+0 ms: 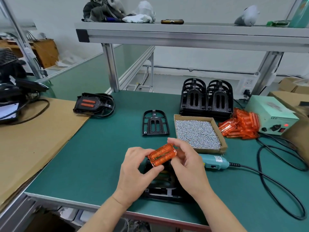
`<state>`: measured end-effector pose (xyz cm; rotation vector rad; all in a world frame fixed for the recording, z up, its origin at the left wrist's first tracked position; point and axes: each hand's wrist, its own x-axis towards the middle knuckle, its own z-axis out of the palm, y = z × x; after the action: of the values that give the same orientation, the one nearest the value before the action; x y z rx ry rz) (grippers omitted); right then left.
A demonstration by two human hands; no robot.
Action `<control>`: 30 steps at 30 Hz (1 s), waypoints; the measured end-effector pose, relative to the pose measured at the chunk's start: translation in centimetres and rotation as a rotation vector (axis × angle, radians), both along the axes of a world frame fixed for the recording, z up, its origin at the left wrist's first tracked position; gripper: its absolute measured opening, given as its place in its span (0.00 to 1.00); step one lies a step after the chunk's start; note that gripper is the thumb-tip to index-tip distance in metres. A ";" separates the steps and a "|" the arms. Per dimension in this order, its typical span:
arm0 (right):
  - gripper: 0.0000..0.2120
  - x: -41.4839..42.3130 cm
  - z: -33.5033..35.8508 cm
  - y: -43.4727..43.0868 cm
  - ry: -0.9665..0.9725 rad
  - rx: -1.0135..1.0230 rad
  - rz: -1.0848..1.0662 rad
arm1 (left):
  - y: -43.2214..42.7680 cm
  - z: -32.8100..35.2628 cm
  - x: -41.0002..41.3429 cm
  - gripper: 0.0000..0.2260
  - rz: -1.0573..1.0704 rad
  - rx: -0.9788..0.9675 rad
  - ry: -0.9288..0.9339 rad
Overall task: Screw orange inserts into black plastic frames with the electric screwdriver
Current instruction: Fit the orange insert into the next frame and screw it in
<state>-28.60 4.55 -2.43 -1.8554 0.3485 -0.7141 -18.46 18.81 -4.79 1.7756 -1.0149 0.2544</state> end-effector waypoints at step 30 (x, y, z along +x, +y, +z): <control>0.16 1.3 2.1 -0.8 0.087 0.169 -0.093 | 0.2 -0.3 -0.2 0.10 0.020 -0.004 -0.131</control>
<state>-27.34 3.78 -0.37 -1.7213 0.5389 -0.6476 -18.68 19.01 -5.06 1.7844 -1.0890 0.3895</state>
